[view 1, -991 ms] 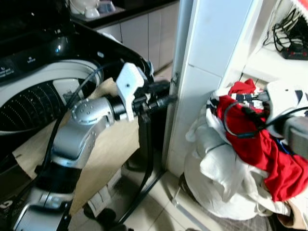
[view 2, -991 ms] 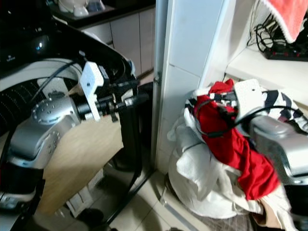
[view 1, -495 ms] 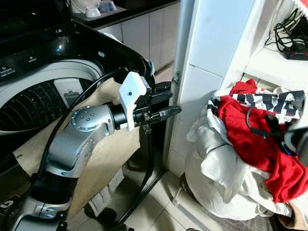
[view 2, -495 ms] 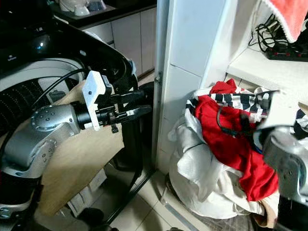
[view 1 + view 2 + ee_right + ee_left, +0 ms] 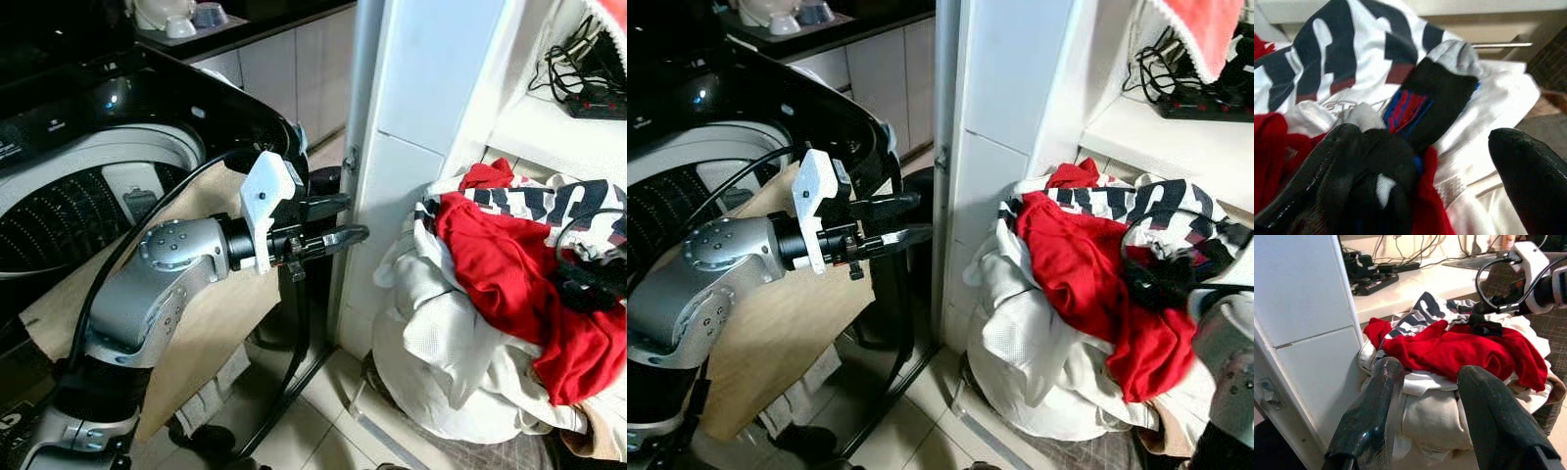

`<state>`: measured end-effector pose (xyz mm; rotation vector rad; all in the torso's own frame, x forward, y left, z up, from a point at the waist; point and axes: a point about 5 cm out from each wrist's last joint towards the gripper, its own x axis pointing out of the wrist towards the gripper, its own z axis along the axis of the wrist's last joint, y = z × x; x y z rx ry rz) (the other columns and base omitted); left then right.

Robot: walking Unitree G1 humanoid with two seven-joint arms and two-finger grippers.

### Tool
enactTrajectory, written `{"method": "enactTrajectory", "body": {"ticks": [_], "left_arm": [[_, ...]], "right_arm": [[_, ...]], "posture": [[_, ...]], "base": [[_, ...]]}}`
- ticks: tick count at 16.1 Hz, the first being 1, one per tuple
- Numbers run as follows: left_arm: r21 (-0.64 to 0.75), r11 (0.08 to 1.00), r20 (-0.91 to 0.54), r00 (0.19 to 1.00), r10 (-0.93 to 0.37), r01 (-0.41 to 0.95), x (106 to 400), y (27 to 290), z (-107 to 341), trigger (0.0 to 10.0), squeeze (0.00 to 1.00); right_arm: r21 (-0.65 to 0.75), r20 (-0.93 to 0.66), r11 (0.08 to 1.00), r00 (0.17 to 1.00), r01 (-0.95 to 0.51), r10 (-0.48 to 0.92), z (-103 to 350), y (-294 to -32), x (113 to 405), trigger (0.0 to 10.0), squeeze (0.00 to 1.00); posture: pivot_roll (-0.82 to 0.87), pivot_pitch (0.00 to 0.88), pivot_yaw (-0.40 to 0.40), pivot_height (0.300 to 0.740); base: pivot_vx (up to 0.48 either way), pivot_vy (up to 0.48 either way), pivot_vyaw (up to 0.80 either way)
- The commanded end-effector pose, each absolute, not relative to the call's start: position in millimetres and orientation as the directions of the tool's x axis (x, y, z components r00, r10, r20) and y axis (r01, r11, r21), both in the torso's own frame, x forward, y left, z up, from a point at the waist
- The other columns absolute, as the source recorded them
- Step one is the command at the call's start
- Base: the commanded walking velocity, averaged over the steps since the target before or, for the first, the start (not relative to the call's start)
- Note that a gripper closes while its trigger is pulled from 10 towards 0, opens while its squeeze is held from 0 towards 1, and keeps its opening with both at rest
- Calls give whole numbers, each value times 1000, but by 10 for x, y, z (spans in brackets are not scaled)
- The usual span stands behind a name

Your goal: Clothes washing

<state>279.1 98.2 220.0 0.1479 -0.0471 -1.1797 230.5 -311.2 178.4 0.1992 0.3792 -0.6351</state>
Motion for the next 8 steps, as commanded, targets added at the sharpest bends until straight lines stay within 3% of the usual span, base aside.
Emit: {"method": "enactTrajectory", "body": {"ticks": [1, 3, 4, 5, 6, 8], "left_arm": [[132, 346, -51, 355, -934, 929, 2746, 973, 2201, 10000, 0], [126, 336, -59, 345, -937, 934, 2727, 968, 2191, 10000, 0], [123, 333, -65, 342, -937, 935, 2715, 968, 2179, 10000, 0], [123, 333, -66, 342, -937, 935, 2712, 966, 2176, 10000, 0], [125, 334, -69, 344, -937, 934, 2712, 965, 2166, 10000, 0], [123, 332, -71, 342, -937, 935, 2708, 963, 2164, 10000, 0]], "right_arm": [[112, -434, 797, 751, 594, -498, 1763, -3063, 2292, 10000, 0], [136, -477, 809, 754, 571, -452, 1678, -3011, 2285, 10000, 0], [147, -496, 823, 761, 549, -419, 1638, -2968, 2282, 5529, 0], [153, -500, 828, 765, 540, -406, 1626, -2954, 2283, 5529, 0], [169, -516, 834, 768, 526, -379, 1578, -2924, 2279, 1647, 0], [196, -520, 832, 774, 519, -360, 1557, -2912, 2275, 0, 0]], "posture": [[-103, 0, 9, 740], [-102, 0, 8, 740], [-102, 0, 5, 740], [-102, 0, 4, 740], [-101, 0, 2, 740], [-101, 0, 2, 740]], "base": [[0, 0, 0], [0, 0, 0], [0, 0, 0], [0, 0, 0], [0, 0, 0], [0, 0, 0]]}}
